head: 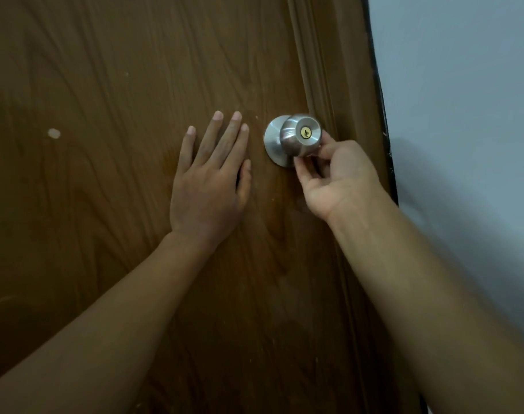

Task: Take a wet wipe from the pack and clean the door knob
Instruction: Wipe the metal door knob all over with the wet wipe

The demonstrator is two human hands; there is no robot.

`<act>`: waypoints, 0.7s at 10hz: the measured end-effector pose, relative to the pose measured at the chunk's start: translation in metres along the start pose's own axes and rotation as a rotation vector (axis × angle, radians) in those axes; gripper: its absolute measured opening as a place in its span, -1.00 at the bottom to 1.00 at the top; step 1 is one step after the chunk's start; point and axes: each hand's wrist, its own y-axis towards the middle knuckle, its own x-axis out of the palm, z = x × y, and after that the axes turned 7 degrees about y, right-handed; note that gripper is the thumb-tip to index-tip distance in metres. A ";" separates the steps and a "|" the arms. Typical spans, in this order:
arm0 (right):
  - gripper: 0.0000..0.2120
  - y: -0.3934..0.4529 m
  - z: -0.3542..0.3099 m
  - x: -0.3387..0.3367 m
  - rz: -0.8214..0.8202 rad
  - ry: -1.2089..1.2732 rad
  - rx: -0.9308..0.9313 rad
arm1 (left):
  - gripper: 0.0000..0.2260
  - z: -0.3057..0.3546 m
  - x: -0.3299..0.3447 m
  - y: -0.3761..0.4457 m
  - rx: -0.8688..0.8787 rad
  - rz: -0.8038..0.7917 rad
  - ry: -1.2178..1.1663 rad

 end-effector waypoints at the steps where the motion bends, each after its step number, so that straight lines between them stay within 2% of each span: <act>1: -0.78 0.005 0.002 0.001 0.007 -0.075 -0.036 | -0.55 0.000 0.000 0.000 -0.001 0.006 -0.003; 2: -0.82 -0.002 0.011 -0.005 0.002 -0.057 -0.021 | -0.55 0.001 0.000 0.000 -0.001 0.006 -0.005; 4: -0.78 -0.003 0.009 -0.004 0.005 -0.007 -0.011 | -0.54 0.001 0.000 0.000 0.004 -0.002 0.004; 5: -0.72 -0.010 0.005 -0.015 -0.023 -0.034 -0.004 | -0.54 0.000 0.001 0.000 0.000 -0.005 0.008; 7: -0.78 -0.029 -0.008 -0.030 -0.022 -0.107 -0.054 | -0.54 0.004 0.000 -0.003 -0.012 -0.017 -0.015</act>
